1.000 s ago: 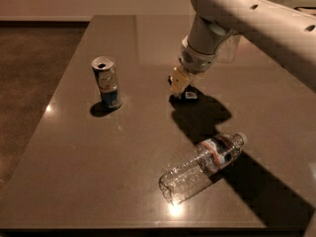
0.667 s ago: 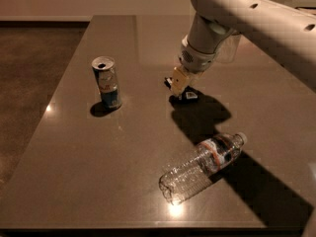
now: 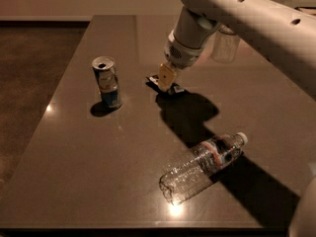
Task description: Move rxbar chocolate near redbull can
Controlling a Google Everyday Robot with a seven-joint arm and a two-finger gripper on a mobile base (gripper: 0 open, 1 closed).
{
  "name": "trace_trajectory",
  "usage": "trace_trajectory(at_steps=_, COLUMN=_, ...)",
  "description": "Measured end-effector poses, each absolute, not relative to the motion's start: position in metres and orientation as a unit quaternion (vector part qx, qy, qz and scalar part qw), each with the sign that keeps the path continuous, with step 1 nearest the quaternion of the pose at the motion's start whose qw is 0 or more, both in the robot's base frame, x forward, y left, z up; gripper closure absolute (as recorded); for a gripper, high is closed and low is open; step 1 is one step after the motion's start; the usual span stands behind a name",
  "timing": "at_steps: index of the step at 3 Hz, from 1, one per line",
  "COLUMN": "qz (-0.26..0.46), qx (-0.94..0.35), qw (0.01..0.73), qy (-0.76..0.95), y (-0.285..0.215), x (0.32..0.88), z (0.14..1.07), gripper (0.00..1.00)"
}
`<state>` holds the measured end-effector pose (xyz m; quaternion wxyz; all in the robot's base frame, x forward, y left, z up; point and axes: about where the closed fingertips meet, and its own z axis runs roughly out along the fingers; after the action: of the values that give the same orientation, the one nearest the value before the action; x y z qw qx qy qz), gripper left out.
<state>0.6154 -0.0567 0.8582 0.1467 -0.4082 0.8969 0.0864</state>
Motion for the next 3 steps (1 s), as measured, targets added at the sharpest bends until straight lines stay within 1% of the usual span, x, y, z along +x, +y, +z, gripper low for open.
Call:
trace_trajectory(at_steps=1, qz=0.099, qx=-0.455, qw=0.158, qy=0.871, y=-0.032, x=0.619, z=0.869, gripper=1.0)
trace_trajectory(at_steps=3, qz=0.125, qx=-0.513, qw=0.159, qy=0.834, y=-0.001, x=0.617, z=0.872, gripper=1.0)
